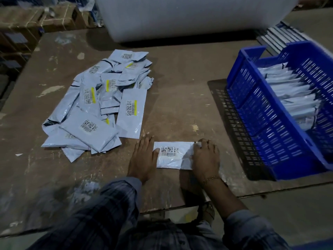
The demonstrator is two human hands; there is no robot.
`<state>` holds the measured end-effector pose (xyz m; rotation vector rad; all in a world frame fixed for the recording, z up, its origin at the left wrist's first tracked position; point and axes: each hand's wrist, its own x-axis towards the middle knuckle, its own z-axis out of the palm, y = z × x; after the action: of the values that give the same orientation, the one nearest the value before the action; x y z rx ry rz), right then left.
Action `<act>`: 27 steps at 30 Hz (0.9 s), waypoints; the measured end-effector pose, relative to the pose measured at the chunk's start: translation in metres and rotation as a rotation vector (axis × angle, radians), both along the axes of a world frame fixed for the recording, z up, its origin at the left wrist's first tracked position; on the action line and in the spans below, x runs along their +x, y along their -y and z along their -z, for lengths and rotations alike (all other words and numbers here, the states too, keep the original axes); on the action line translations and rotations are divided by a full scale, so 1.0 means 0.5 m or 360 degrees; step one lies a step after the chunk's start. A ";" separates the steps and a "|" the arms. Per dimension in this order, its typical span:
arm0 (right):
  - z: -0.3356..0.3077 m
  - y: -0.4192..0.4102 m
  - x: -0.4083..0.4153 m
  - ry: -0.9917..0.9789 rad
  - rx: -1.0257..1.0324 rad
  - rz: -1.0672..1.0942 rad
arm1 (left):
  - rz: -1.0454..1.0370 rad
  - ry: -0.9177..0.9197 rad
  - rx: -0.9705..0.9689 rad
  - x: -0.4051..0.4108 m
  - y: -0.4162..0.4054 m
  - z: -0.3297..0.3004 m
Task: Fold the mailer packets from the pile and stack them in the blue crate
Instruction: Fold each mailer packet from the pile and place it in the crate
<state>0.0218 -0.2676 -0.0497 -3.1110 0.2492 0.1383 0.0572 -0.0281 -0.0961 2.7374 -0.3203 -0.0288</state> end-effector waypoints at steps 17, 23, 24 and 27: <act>-0.149 0.128 0.069 0.0156 0.0661 -0.0379 | -0.0414 -0.0076 -0.0666 0.033 0.181 -0.036; -0.327 0.178 0.048 0.0721 0.0553 -0.0188 | -0.0089 -0.0192 0.0339 0.065 0.261 -0.038; -0.355 0.187 0.043 0.0781 0.0593 -0.0190 | -0.0049 -0.0227 0.0482 0.065 0.269 -0.029; -0.431 0.226 0.028 0.1023 0.0649 -0.0199 | -0.0138 -0.0278 0.0562 0.074 0.287 0.002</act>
<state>0.0361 -0.3805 0.1660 -2.5870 0.0048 -0.7017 0.0943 -0.1715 -0.0973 3.0659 -0.1591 -0.3288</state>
